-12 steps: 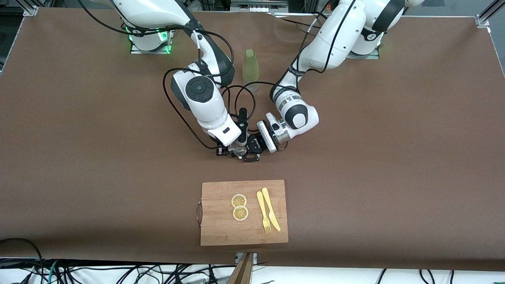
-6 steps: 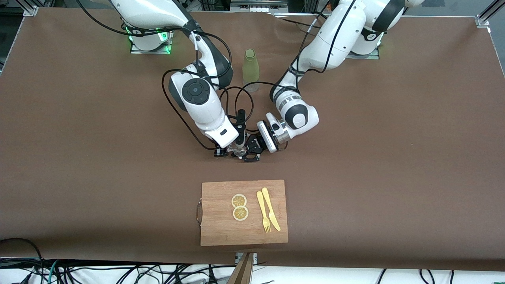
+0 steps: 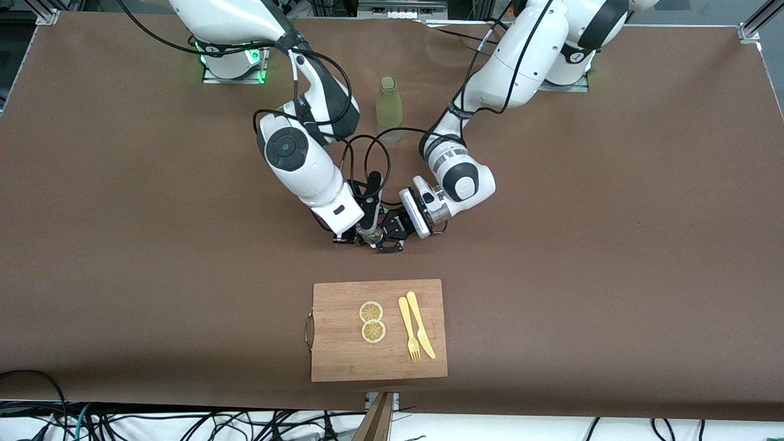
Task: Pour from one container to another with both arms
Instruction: 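Tilt the beaker with the right gripper, pouring liquid into the jigger, then upright the beaker and move both grippers apart to their sides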
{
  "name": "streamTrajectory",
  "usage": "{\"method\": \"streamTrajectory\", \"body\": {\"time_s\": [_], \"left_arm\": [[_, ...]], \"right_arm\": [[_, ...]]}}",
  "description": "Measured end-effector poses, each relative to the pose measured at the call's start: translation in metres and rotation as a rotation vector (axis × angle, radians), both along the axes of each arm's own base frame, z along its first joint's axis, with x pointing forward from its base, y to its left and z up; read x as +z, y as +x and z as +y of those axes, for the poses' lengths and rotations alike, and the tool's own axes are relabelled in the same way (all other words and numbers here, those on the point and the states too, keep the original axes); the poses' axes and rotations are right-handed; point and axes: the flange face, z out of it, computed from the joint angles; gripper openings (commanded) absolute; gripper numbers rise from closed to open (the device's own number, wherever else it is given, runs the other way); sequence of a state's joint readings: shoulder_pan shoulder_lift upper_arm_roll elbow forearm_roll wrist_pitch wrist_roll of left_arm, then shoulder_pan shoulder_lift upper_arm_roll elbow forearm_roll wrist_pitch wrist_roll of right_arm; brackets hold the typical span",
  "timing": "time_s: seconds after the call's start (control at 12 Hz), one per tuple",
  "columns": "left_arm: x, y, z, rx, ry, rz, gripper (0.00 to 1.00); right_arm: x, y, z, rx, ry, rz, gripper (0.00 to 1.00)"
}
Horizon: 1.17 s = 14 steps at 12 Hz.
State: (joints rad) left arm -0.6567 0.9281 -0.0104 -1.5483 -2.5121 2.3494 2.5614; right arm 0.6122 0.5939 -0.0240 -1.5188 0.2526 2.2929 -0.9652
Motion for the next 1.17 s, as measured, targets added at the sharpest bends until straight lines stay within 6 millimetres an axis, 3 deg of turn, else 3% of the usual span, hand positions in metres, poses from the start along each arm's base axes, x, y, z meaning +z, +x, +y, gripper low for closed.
{"method": "streamTrajectory", "body": {"time_s": [0.17, 0.42, 0.84, 1.17], "left_arm": [[0.002, 0.003, 0.001, 0.003, -0.001, -0.004, 0.0], [0.004, 0.01, 0.007, 0.014, -0.001, -0.011, 0.0], [0.016, 0.038, 0.033, 0.057, -0.041, -0.04, 0.0], [0.03, 0.061, 0.074, 0.087, -0.065, -0.07, 0.0]], "right_arm": [[0.004, 0.015, -0.021, -0.032, 0.074, 0.023, 0.22], [0.01, 0.047, -0.074, -0.069, 0.212, 0.034, 0.22], [0.02, 0.089, -0.192, -0.096, 0.39, 0.043, 0.22], [-0.006, 0.095, -0.281, -0.068, 0.537, 0.036, 0.22]]}}
